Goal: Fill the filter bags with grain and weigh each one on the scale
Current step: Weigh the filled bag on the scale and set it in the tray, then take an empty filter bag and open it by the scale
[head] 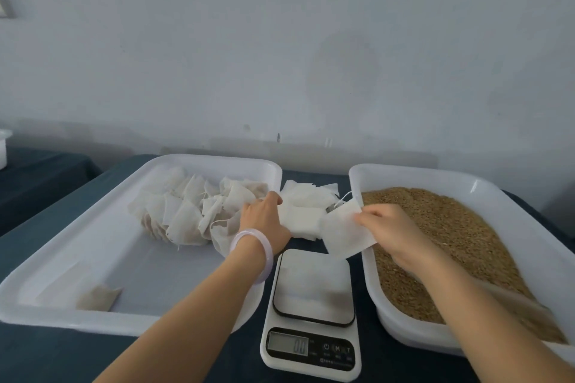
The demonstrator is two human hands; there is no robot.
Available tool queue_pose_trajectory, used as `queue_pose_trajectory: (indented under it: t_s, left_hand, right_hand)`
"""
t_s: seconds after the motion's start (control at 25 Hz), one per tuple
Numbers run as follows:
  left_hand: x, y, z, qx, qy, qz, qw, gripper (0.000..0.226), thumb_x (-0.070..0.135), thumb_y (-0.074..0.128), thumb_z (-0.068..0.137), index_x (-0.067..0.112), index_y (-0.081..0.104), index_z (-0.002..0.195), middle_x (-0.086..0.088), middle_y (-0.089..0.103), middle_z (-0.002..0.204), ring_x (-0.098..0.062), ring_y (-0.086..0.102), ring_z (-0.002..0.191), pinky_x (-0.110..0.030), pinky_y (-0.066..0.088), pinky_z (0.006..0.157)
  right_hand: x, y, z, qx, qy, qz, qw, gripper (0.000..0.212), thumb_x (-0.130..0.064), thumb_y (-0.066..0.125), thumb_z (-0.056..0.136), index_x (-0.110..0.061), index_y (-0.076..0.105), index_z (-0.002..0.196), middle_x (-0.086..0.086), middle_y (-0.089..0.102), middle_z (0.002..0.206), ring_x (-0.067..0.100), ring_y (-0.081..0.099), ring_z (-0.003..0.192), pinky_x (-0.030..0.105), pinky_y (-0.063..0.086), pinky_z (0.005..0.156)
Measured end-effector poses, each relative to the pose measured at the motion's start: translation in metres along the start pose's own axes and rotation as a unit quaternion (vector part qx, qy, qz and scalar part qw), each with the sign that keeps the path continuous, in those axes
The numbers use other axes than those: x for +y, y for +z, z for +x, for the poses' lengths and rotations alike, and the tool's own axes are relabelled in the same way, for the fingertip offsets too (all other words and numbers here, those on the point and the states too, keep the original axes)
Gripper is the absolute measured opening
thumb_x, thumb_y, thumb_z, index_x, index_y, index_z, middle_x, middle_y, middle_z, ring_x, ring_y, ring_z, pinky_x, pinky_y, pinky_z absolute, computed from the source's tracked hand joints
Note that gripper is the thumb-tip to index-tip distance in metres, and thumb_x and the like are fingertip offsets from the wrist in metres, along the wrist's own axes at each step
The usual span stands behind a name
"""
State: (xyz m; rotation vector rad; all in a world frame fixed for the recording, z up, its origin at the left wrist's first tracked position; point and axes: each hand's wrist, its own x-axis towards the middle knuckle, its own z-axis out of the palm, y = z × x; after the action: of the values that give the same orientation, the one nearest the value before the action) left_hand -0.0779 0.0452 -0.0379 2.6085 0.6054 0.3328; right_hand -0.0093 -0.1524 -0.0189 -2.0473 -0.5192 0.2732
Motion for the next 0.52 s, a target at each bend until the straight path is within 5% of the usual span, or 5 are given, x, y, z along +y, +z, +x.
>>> queue_pose_trajectory:
  t_s: [0.08,0.2,0.52]
  left_hand:
    - [-0.0012,-0.0009,-0.0005,0.003,0.014,0.008,1.000,0.049,0.006,0.055,0.077,0.018,0.046,0.124,-0.007,0.059,0.110,-0.027,0.049,0.102,-0.025,0.032,0.075]
    - [-0.0006,-0.0032,-0.0022,0.007,0.016,0.006,1.000,0.047,0.007,0.054,0.078,0.019,0.048,0.123,-0.004,0.057,0.105,-0.025,0.047,0.098,-0.024,0.032,0.076]
    - [-0.0013,-0.0021,-0.0050,0.015,0.036,-0.008,0.999,0.040,0.005,0.053,0.079,0.021,0.056,0.114,0.002,0.055,0.096,-0.020,0.046,0.096,-0.024,0.038,0.075]
  right_hand:
    - [0.0064,0.0050,-0.0013,-0.021,-0.008,0.021,1.000,0.036,-0.019,0.051,0.094,0.014,0.053,0.080,0.017,0.048,0.073,0.023,0.046,0.071,0.032,0.038,0.067]
    - [0.0076,0.0090,-0.0017,-0.030,-0.025,0.075,0.996,0.031,-0.018,0.048,0.098,0.011,0.060,0.096,0.030,0.061,0.098,0.039,0.059,0.088,0.052,0.050,0.086]
    - [0.0063,0.0111,-0.0048,-0.051,-0.043,0.173,0.983,0.022,-0.014,0.046,0.098,-0.010,0.068,0.095,0.015,0.067,0.102,0.032,0.063,0.100,0.049,0.052,0.088]
